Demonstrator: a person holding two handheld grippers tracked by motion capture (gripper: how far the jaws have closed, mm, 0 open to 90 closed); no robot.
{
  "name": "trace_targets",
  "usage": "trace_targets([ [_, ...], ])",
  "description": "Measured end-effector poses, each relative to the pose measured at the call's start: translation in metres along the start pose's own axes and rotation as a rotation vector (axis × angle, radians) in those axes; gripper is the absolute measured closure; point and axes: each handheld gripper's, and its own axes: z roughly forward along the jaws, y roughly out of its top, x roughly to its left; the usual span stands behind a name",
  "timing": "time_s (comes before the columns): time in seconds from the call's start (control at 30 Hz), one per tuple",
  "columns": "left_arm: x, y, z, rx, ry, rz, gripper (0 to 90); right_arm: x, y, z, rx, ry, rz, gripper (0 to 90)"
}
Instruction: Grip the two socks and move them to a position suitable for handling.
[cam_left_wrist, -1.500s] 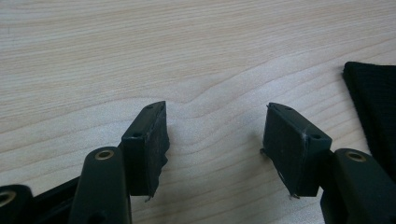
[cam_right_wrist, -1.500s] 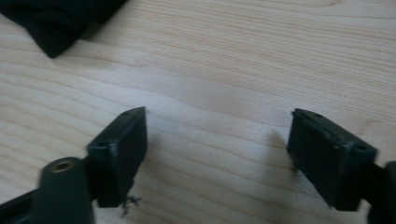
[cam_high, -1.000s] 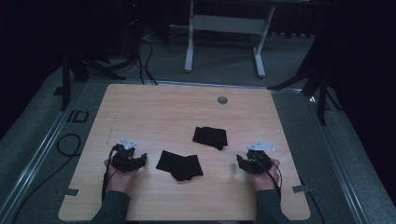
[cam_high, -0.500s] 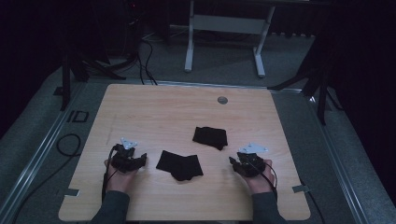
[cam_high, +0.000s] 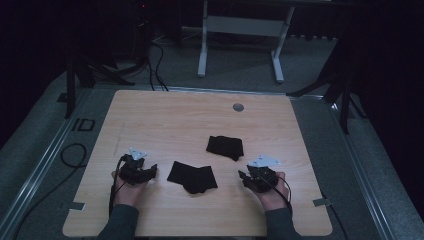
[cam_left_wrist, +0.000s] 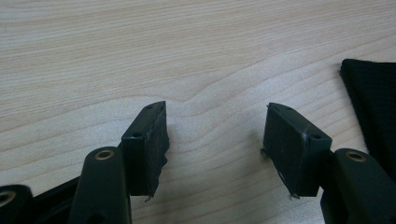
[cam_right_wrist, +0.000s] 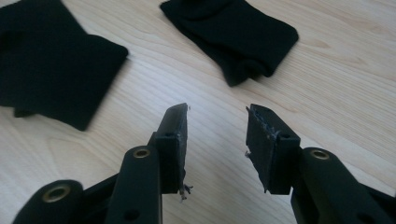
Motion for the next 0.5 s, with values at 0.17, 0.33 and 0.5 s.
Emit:
trace_targets([
  [0.17, 0.0, 0.0, 0.0, 0.0, 0.001, 0.0, 40.5, 0.011, 0.003, 0.003, 0.005, 0.028, -0.026, 59.6],
  [0.33, 0.0, 0.0, 0.0, -0.001, 0.001, 0.0, 40.4, 0.024, 0.006, 0.006, 0.009, 0.062, -0.049, 61.0],
  [0.5, 0.0, 0.0, 0.0, -0.003, -0.001, 0.0, 40.4, 0.035, 0.007, 0.01, 0.019, 0.087, -0.073, 62.7],
])
